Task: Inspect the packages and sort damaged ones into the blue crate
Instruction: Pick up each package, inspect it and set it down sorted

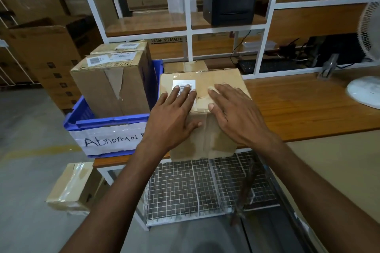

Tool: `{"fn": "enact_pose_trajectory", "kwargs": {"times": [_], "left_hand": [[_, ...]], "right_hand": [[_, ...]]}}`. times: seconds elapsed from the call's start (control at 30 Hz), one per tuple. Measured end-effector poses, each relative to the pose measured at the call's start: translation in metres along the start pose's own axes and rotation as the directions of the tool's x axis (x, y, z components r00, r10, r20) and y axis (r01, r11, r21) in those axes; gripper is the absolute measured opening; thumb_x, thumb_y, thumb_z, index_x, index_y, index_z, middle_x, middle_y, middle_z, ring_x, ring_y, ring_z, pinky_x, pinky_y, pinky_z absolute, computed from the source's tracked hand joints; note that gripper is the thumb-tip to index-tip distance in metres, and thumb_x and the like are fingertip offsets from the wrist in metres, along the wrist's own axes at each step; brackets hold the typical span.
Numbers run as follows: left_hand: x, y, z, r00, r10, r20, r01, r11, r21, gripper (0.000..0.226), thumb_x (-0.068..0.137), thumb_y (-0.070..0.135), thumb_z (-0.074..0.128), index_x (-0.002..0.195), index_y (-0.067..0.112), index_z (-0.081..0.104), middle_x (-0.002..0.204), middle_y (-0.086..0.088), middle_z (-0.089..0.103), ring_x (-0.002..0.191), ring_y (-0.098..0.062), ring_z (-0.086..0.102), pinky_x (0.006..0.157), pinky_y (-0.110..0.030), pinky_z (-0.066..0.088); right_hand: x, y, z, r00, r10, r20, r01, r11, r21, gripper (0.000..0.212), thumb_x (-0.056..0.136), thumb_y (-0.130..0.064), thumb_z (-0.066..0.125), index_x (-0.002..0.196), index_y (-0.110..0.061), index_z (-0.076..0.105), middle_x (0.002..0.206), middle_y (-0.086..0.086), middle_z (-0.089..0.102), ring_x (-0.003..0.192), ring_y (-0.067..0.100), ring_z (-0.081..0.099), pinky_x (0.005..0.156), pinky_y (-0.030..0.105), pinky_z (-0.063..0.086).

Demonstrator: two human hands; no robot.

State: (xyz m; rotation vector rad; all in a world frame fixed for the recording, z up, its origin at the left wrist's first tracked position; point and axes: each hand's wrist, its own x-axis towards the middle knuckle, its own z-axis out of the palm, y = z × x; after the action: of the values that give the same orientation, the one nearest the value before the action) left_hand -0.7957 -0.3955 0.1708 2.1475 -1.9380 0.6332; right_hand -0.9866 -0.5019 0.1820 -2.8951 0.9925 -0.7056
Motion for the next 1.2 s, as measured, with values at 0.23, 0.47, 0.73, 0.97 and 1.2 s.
{"fn": "enact_pose_trajectory", "kwargs": {"times": [0.23, 0.47, 0.73, 0.97, 1.2], "left_hand": [[0.006, 0.003, 0.004, 0.999, -0.022, -0.037, 0.021, 0.999, -0.026, 0.081, 0.099, 0.061, 0.053, 0.162, 0.016, 0.03, 0.168, -0.008, 0.028, 0.155, -0.031, 0.026, 0.123, -0.051, 0.029], [0.016, 0.001, 0.004, 0.999, -0.034, -0.022, 0.034, 0.999, -0.017, 0.078, 0.099, 0.059, 0.054, 0.162, 0.019, 0.029, 0.168, -0.006, 0.029, 0.155, -0.031, 0.026, 0.123, -0.052, 0.029], [-0.007, 0.004, 0.019, 0.943, -0.232, -0.24, 0.168, 0.951, -0.26, 0.073, 0.092, 0.061, 0.067, 0.153, 0.028, 0.046, 0.171, -0.006, 0.018, 0.158, -0.031, 0.014, 0.119, -0.066, 0.025], [-0.047, 0.022, 0.055, 0.846, -0.53, -0.053, 0.321, 0.587, -0.743, 0.107, 0.097, 0.033, 0.072, 0.163, 0.028, -0.012, 0.171, -0.002, 0.015, 0.126, -0.024, 0.056, 0.069, -0.024, 0.047], [-0.027, 0.014, 0.034, 0.831, -0.54, -0.134, 0.264, 0.594, -0.76, 0.093, 0.101, 0.043, 0.063, 0.161, 0.046, -0.008, 0.162, -0.001, 0.038, 0.114, -0.027, 0.065, 0.078, -0.036, 0.055]], "right_hand": [[0.006, -0.005, 0.006, 0.999, 0.028, 0.028, -0.026, 0.998, -0.063, 0.065, 0.107, -0.052, 0.01, 0.162, -0.023, 0.03, 0.169, 0.002, 0.029, 0.158, 0.017, 0.019, 0.129, 0.04, 0.014], [0.014, -0.002, 0.003, 0.999, 0.019, 0.035, -0.016, 0.996, -0.083, 0.059, 0.111, -0.05, 0.015, 0.163, -0.025, 0.028, 0.17, 0.001, 0.027, 0.158, 0.017, 0.018, 0.127, 0.038, 0.012], [-0.005, 0.009, 0.027, 0.965, 0.176, -0.194, -0.172, 0.984, 0.034, 0.066, 0.103, -0.073, 0.029, 0.156, -0.035, 0.039, 0.17, 0.002, 0.023, 0.158, 0.025, 0.012, 0.125, 0.061, 0.015], [-0.046, 0.02, 0.076, 0.913, 0.403, -0.058, -0.288, 0.742, 0.605, 0.124, 0.087, -0.057, 0.074, 0.157, -0.039, -0.026, 0.174, 0.004, 0.0, 0.156, 0.028, 0.024, 0.115, 0.055, 0.043], [-0.025, 0.019, 0.059, 0.876, 0.471, -0.105, -0.352, 0.772, 0.529, 0.118, 0.093, -0.04, 0.075, 0.159, -0.041, -0.023, 0.173, 0.001, 0.015, 0.151, 0.028, 0.033, 0.108, 0.043, 0.041]]}}
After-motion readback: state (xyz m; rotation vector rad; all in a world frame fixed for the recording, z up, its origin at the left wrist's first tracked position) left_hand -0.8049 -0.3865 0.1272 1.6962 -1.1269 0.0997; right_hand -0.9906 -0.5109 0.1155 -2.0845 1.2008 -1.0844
